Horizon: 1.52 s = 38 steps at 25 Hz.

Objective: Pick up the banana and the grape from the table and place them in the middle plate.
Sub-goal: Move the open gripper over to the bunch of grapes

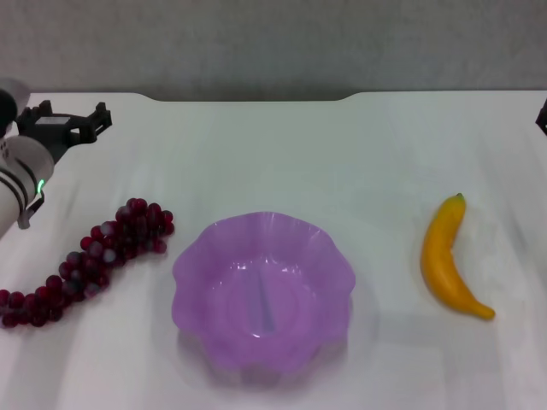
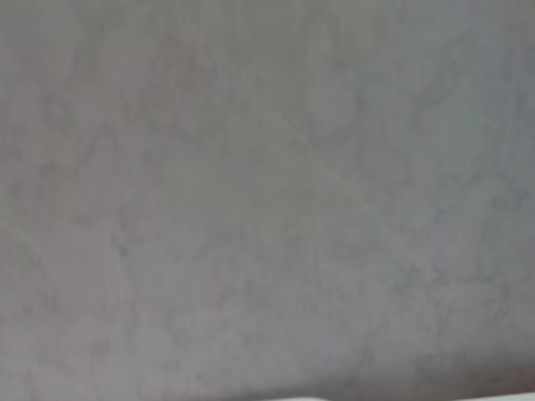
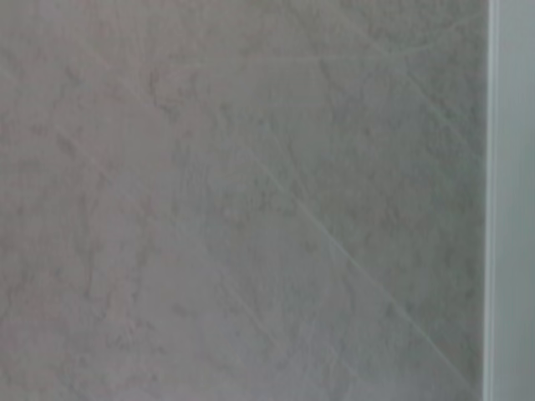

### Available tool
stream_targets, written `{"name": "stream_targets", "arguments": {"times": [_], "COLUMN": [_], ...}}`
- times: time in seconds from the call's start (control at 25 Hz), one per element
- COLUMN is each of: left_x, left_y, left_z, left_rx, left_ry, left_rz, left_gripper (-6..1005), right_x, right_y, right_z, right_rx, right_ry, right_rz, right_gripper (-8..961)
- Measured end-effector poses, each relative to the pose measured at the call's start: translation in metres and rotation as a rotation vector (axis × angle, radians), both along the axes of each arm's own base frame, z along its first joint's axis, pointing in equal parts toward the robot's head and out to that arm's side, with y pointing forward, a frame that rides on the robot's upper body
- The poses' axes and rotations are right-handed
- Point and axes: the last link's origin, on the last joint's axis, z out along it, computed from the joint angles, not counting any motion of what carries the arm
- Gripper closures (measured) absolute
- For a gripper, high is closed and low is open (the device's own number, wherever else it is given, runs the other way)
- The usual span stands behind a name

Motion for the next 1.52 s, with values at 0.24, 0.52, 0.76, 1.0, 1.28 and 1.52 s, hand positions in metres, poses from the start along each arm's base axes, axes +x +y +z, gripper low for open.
{"name": "stream_targets", "arguments": {"times": [0.24, 0.52, 0.76, 1.0, 1.28, 1.52], "left_x": [0.006, 0.013, 0.033, 0.052, 0.05, 0.044], "left_y": [0.007, 0.004, -0.01, -0.018, -0.043, -0.057], "left_z": [0.009, 0.013, 0.028, 0.039, 0.046, 0.048], "left_rx": [-0.04, -0.056, -0.051, -0.088, -0.214, -0.41], "left_ry": [0.018, 0.052, 0.067, -0.006, 0.151, 0.341], "left_rz": [0.027, 0.002, -0.07, -0.069, -0.061, -0.048], "left_gripper": [109, 110, 112, 113, 115, 117], "right_x": [0.002, 0.006, 0.008, 0.009, 0.01, 0.011], "right_y": [-0.001, -0.003, -0.005, -0.005, -0.006, -0.007], "right_z": [0.0, 0.0, 0.001, 0.001, 0.001, 0.001], "right_rx": [-0.002, -0.003, 0.001, 0.002, 0.0, -0.001], "right_ry": [-0.003, -0.004, -0.001, 0.0, -0.003, -0.004], "right_rz": [-0.005, -0.017, -0.027, -0.029, -0.029, -0.031], "right_gripper": [57, 57, 58, 58, 59, 59]}}
